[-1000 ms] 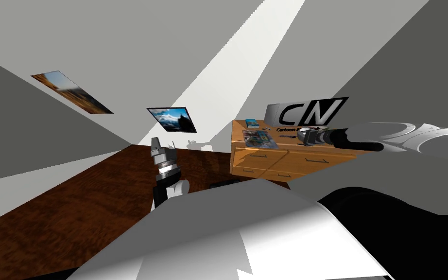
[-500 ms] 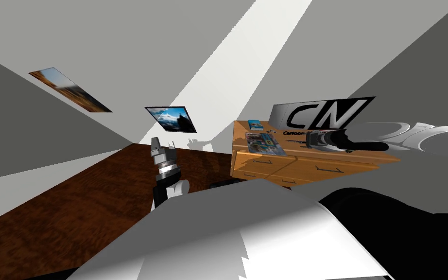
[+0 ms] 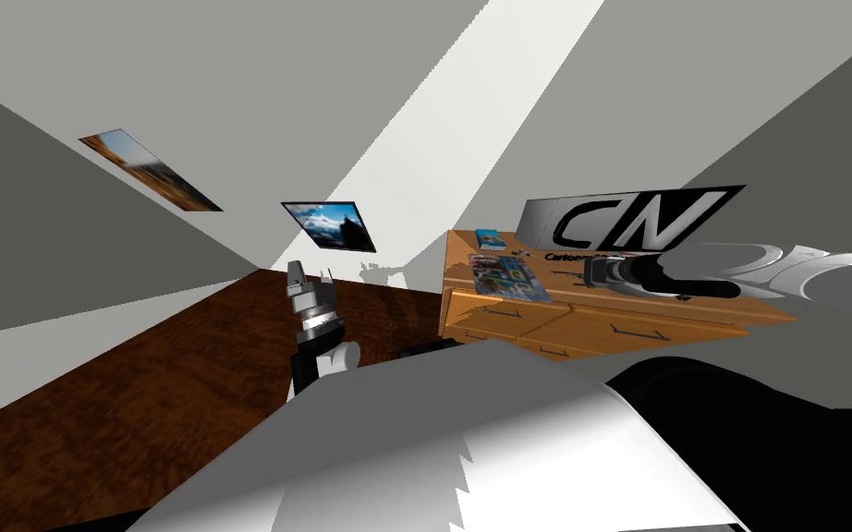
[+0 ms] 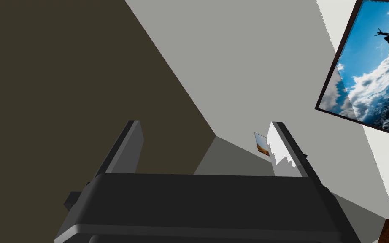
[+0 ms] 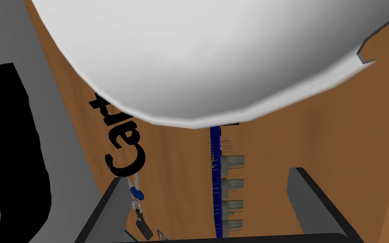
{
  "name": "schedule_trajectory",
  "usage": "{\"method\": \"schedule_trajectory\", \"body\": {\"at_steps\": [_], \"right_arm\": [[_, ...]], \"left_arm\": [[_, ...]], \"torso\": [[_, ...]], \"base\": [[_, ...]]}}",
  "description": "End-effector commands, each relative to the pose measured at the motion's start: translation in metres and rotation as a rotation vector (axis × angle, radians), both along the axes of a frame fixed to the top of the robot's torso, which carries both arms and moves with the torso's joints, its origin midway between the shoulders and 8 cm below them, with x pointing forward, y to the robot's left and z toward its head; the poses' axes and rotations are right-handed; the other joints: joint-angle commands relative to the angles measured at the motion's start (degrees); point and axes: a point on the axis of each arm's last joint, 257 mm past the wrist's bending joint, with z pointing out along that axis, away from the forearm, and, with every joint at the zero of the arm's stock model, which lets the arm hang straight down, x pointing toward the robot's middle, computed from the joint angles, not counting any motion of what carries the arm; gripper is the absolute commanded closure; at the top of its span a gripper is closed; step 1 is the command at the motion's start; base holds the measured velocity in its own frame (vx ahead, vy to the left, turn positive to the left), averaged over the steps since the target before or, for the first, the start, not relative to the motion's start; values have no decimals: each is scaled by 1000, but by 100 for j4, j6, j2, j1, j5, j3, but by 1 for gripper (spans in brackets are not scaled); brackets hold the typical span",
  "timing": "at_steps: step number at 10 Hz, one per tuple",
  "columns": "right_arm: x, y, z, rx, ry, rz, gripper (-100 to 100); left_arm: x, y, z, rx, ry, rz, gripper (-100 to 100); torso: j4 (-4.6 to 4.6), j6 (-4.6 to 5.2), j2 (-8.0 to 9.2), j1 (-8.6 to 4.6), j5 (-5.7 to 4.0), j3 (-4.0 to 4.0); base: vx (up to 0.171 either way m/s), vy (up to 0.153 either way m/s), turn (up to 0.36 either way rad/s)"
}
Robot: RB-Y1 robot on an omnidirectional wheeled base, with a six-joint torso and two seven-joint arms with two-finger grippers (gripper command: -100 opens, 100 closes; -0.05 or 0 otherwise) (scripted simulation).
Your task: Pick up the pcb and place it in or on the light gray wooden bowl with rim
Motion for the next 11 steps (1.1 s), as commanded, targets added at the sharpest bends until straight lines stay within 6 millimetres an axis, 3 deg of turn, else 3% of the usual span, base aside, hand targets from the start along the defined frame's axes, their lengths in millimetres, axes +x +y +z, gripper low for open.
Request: {"method": "schedule_trajectory", "body": {"at_steps": [1,5,6,7,10,11], "right_arm": [[0,0,0,0,0,0,100],[0,0,0,3,-1,-2,100],[0,0,0,2,0,-2,0],[12,2,11,-1,-1,13,100],[12,3,11,-1,0,16,100],[13,3,12,-1,0,16,0]], "left_arm": [[0,0,0,0,0,0,0],[0,0,0,0,0,0,0],[0,0,0,0,0,0,0],[0,0,0,0,0,0,0],[0,0,0,0,0,0,0],[0,0,0,0,0,0,0]], "torso": [[0,0,0,0,0,0],[2,-4,10,8,2,6],[2,-3,11,8,2,6],[2,-3,11,7,1,7],[12,16,39,13,10,25],[11,17,36,7,8,23]], "base": [[0,0,0],[0,0,0],[0,0,0],[-36,24,-130],[-26,24,-33],[0,0,0]]}}
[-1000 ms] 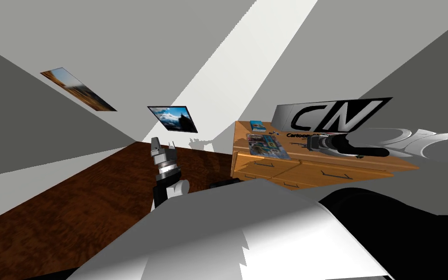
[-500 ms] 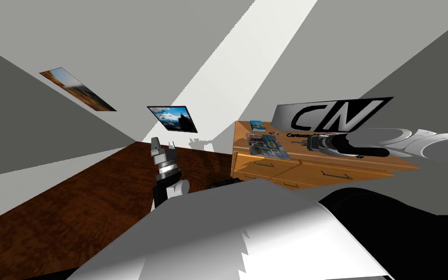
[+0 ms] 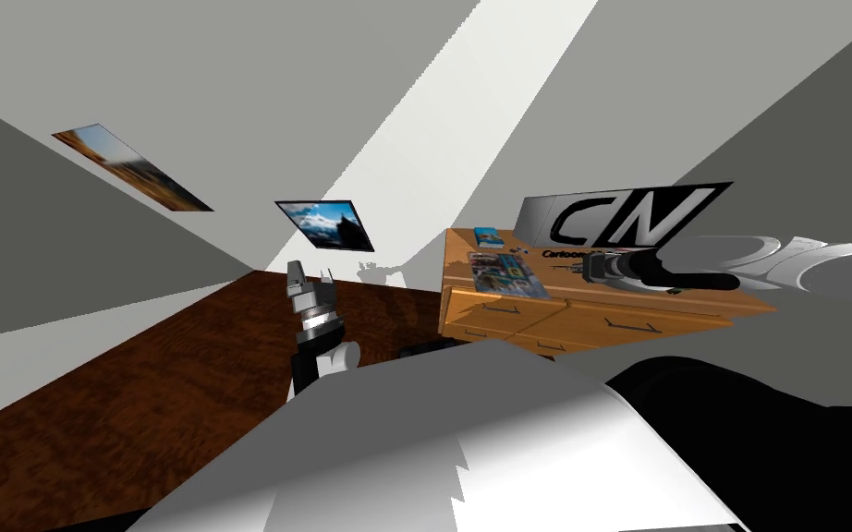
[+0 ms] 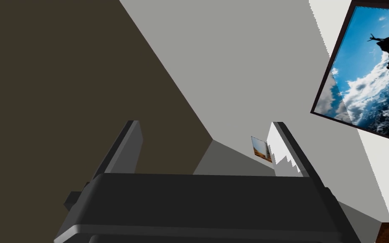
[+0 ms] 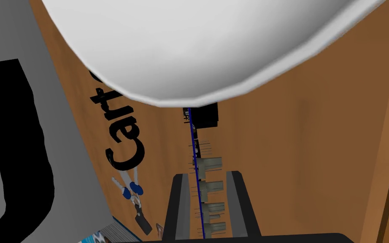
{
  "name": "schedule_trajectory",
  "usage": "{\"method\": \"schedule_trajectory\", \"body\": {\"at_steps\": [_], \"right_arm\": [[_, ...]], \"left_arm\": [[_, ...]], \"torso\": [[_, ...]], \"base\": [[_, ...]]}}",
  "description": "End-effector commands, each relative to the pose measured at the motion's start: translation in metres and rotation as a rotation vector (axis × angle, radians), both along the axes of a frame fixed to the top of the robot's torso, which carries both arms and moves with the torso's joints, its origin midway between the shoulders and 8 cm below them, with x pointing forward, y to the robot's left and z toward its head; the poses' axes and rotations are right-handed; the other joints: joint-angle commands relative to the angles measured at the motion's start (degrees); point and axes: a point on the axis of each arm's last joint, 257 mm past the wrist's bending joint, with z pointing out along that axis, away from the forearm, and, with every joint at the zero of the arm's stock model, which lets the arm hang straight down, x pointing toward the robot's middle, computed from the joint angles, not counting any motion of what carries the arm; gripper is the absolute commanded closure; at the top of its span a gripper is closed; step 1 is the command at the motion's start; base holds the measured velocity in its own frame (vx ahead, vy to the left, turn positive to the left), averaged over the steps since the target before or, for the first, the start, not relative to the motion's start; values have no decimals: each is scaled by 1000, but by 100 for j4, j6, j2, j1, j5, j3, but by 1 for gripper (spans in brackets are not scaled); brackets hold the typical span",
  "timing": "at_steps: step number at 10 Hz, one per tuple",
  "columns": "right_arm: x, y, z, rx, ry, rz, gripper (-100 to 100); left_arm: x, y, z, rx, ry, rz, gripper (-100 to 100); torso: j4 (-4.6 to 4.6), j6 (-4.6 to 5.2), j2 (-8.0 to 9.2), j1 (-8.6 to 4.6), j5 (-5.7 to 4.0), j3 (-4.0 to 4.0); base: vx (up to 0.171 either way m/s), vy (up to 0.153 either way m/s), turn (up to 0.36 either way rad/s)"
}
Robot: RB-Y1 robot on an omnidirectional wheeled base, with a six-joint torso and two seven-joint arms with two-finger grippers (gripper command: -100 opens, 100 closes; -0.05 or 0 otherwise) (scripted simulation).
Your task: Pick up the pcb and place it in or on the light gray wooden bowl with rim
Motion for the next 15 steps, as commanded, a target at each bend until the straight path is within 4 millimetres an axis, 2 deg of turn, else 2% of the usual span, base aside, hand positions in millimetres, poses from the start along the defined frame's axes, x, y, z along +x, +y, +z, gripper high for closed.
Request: {"method": "schedule_trajectory", "body": {"at_steps": [1,2,4,5,6,9,11,13,14,15], "right_arm": [[27,-3,31,-47,-46,27,100],[27,-3,31,-47,-46,27,100],[56,-6,69,-131,-65,77,100],[45,-7,53,-105,-38,57,100],[42,-8,50,-104,-31,55,100],[63,-6,78,-153,-64,91,100],[56,-7,69,-134,-52,77,100],[69,-6,86,-176,-60,105,100],[80,-5,101,-219,-49,135,100],[85,-5,108,-239,-42,150,100]], "left_arm": [[0,0,0,0,0,0,0],[0,0,0,0,0,0,0],[0,0,0,0,0,0,0],[0,0,0,0,0,0,0],[0,0,0,0,0,0,0],[0,0,0,0,0,0,0],[0,0,0,0,0,0,0],[0,0,0,0,0,0,0],[0,0,0,0,0,0,0],[0,0,0,0,0,0,0]], "torso": [[0,0,0,0,0,0],[8,-9,23,19,11,14],[13,-4,44,28,14,27],[16,-6,56,33,17,34],[13,5,55,25,9,33],[2,-4,2,5,9,2],[1,-10,4,10,10,2],[0,-6,1,9,10,1],[1,-10,5,11,12,3],[4,-11,28,19,15,15]], "base": [[-109,49,3],[-123,47,25],[-150,51,30],[-129,32,41],[-51,15,-8],[-4,1,-6],[-29,4,19],[-20,4,-7],[-121,16,33],[-150,19,16]]}}
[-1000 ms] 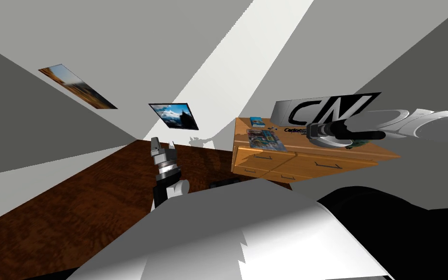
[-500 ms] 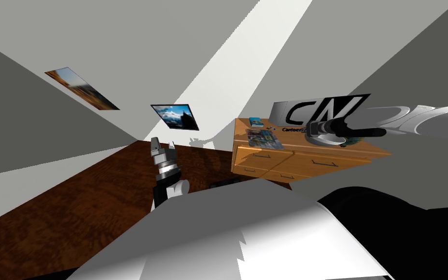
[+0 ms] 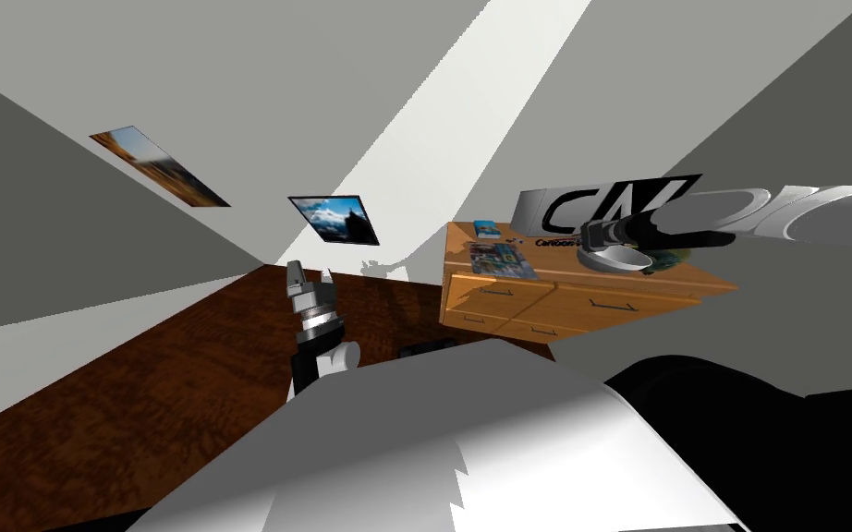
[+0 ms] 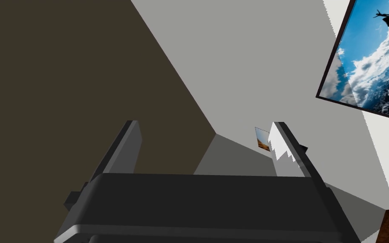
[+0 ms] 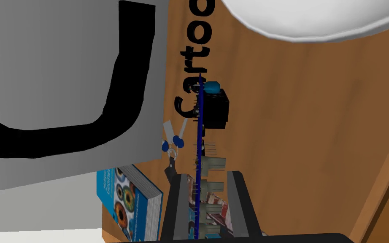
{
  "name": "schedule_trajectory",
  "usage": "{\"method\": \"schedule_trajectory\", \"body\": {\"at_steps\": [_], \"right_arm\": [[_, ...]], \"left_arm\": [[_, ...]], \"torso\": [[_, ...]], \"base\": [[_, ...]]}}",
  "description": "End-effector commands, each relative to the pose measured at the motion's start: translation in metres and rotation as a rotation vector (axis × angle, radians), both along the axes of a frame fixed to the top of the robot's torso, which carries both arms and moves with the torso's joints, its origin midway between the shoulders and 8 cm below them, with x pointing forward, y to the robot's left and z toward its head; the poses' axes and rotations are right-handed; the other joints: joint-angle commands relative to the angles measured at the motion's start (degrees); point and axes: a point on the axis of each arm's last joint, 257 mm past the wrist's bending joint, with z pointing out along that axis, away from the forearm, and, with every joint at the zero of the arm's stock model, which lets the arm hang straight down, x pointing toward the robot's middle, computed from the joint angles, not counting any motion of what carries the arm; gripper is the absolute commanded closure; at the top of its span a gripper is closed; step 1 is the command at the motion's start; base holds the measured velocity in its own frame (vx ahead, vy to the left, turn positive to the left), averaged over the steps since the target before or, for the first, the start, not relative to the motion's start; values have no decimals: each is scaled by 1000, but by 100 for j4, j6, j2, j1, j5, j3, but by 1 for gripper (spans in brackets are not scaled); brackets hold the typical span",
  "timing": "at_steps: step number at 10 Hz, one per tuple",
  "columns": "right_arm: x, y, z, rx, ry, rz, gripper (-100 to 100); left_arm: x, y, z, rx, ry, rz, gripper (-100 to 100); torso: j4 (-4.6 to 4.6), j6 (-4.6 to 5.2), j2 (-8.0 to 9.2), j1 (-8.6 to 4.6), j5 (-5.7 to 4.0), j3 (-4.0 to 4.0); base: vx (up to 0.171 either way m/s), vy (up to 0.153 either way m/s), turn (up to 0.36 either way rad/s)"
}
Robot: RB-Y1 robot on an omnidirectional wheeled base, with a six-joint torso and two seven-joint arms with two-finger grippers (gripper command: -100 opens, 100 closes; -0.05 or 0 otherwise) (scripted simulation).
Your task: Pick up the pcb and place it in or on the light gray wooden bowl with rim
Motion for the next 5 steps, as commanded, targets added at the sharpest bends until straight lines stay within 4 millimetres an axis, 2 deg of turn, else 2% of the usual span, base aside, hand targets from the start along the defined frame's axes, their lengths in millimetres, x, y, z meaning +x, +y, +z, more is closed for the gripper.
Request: {"method": "schedule_trajectory", "body": {"at_steps": [1,2,5], "right_arm": [[12,2,18,-57,23,39,100],[11,1,18,-64,28,41,100],[22,7,29,-91,40,68,100]], "left_arm": [[0,0,0,0,0,0,0],[0,0,0,0,0,0,0],[0,0,0,0,0,0,0]], "torso": [[0,0,0,0,0,0],[5,6,15,0,4,10],[-8,1,-27,-15,-2,-16]], "base": [[-163,7,1],[-105,-18,-9],[-36,-18,-14]]}}
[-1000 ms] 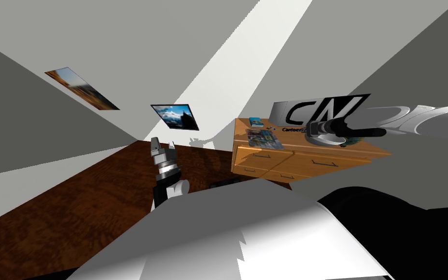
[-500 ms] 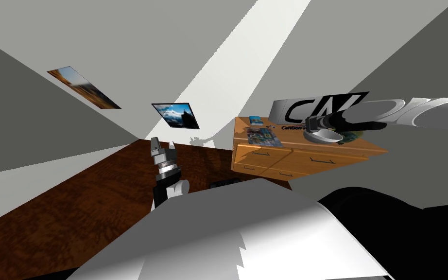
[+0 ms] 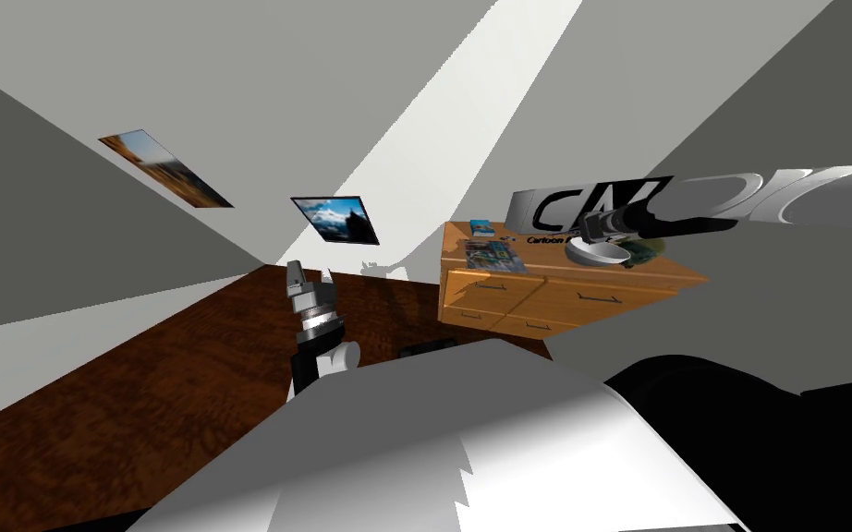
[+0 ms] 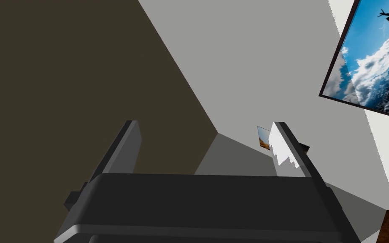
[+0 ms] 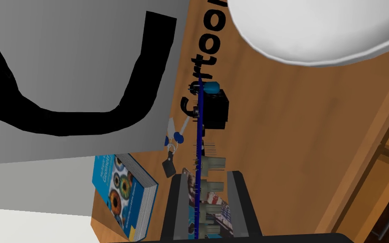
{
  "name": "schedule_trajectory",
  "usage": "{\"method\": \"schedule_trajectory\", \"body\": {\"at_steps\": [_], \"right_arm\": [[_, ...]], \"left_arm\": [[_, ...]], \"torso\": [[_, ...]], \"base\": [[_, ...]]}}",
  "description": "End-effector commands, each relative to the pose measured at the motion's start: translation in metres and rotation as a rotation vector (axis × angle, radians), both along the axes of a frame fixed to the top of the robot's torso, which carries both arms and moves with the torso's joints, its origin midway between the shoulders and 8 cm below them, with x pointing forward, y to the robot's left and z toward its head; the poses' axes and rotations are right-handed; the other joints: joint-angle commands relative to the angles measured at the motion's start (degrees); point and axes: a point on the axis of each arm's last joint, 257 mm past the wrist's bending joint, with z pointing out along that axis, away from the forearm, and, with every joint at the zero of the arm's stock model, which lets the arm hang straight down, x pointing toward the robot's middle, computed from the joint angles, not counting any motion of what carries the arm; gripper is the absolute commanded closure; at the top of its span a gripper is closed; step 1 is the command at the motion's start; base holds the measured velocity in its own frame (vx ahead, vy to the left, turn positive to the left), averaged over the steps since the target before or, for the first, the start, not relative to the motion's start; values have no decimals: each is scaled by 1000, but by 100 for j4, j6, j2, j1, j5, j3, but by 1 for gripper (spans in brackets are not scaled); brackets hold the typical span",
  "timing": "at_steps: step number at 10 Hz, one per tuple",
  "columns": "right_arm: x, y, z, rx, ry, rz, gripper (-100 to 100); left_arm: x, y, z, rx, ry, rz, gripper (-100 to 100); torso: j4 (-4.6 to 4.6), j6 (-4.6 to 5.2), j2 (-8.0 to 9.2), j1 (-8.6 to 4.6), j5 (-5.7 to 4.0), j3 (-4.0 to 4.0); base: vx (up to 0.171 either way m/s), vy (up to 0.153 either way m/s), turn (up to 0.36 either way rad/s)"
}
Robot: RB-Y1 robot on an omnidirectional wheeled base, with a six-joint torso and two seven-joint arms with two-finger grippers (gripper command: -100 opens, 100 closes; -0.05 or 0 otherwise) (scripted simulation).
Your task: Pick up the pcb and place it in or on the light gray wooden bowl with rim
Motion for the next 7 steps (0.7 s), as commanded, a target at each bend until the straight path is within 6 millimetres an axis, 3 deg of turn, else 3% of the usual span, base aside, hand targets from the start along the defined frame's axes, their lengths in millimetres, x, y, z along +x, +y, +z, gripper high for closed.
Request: {"method": "schedule_trajectory", "body": {"at_steps": [1,5,7], "right_arm": [[2,0,2,-5,3,6,100],[30,22,27,-74,41,86,100],[37,32,36,-40,33,85,100]], "left_arm": [[0,0,0,0,0,0,0],[0,0,0,0,0,0,0],[0,0,0,0,0,0,0]], "torso": [[0,0,0,0,0,0],[0,2,2,-9,0,1],[5,14,14,-28,-2,9]], "base": [[-21,-8,9],[-61,-43,-53],[-41,-123,-170]]}}
